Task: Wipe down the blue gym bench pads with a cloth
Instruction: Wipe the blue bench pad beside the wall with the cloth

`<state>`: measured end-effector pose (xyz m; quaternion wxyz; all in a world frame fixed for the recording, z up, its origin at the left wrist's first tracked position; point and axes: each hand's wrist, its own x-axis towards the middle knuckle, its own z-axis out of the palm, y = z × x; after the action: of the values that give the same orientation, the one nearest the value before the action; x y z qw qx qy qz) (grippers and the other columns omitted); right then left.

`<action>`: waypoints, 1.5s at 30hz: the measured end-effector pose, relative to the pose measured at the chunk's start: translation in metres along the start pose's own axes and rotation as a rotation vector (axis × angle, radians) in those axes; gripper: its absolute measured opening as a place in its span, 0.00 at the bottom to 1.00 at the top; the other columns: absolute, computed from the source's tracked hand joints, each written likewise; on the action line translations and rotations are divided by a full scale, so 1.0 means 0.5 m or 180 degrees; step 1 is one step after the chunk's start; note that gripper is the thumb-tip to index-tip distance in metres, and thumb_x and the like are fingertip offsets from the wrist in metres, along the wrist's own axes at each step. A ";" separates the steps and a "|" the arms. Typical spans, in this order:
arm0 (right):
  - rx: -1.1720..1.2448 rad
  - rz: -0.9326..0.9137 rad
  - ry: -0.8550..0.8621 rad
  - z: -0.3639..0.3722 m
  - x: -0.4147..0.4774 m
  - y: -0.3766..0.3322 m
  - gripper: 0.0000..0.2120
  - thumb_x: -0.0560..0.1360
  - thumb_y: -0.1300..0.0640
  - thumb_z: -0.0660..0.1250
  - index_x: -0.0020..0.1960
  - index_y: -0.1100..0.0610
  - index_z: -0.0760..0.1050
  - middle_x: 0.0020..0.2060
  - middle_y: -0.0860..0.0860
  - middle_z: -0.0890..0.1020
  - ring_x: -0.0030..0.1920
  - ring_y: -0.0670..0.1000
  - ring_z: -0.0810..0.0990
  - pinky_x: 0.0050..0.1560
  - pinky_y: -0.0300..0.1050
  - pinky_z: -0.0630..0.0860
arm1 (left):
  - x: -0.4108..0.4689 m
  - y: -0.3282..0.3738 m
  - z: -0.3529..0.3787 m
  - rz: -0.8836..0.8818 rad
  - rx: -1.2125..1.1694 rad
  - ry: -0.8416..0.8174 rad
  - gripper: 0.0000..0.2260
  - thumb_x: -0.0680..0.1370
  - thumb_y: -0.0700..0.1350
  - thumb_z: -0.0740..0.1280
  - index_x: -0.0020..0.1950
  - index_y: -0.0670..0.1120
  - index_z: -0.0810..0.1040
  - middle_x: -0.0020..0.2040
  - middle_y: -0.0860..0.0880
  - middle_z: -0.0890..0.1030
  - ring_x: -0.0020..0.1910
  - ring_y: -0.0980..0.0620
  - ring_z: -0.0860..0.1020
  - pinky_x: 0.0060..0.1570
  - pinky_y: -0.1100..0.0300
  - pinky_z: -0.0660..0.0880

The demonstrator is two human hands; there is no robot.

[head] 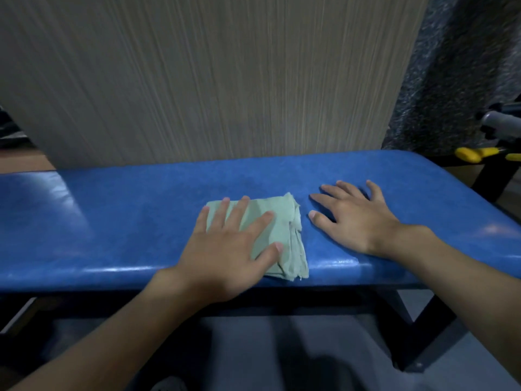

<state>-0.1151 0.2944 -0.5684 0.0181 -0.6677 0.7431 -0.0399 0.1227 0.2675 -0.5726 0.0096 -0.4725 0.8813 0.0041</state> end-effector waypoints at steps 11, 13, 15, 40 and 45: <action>0.0142 -0.0092 -0.0194 0.019 0.020 -0.018 0.29 0.79 0.35 0.43 0.79 0.41 0.49 0.80 0.43 0.48 0.79 0.47 0.42 0.76 0.60 0.40 | 0.260 -0.066 0.009 -0.0177 0.0013 -0.0164 0.30 0.77 0.71 0.44 0.78 0.68 0.42 0.82 0.50 0.42 0.80 0.43 0.43 0.76 0.41 0.40; 0.0093 -0.0105 -0.0173 0.020 0.022 -0.017 0.30 0.79 0.35 0.42 0.79 0.41 0.49 0.80 0.42 0.48 0.79 0.47 0.42 0.76 0.59 0.40 | 0.332 -0.085 0.002 -0.0223 -0.0006 -0.0225 0.29 0.78 0.71 0.44 0.78 0.68 0.42 0.82 0.50 0.43 0.80 0.42 0.44 0.76 0.41 0.41; 0.0091 -0.0117 -0.0171 0.021 0.021 -0.017 0.30 0.78 0.34 0.40 0.79 0.41 0.48 0.80 0.42 0.47 0.79 0.46 0.42 0.77 0.59 0.40 | 0.393 -0.100 -0.007 -0.0280 -0.0064 -0.0292 0.29 0.77 0.72 0.43 0.78 0.69 0.42 0.82 0.50 0.43 0.80 0.42 0.44 0.76 0.41 0.40; 0.0610 -0.0156 0.0233 0.001 0.031 -0.042 0.24 0.81 0.40 0.51 0.76 0.43 0.61 0.78 0.44 0.59 0.78 0.46 0.52 0.76 0.55 0.46 | 0.038 -0.041 -0.003 0.0231 0.0076 -0.0394 0.38 0.64 0.77 0.34 0.74 0.72 0.34 0.82 0.52 0.39 0.80 0.48 0.38 0.76 0.44 0.39; 0.0335 -0.0155 -0.0051 0.020 0.037 -0.046 0.26 0.81 0.39 0.47 0.78 0.43 0.56 0.80 0.44 0.53 0.79 0.47 0.47 0.77 0.57 0.43 | 0.164 -0.074 -0.005 0.0039 -0.0007 -0.0456 0.32 0.75 0.74 0.44 0.76 0.70 0.38 0.82 0.52 0.40 0.80 0.47 0.39 0.76 0.44 0.39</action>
<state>-0.0936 0.2731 -0.5758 0.0582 -0.6840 0.7234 -0.0740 0.1080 0.1785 -0.5720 0.0722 -0.4656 0.8812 0.0390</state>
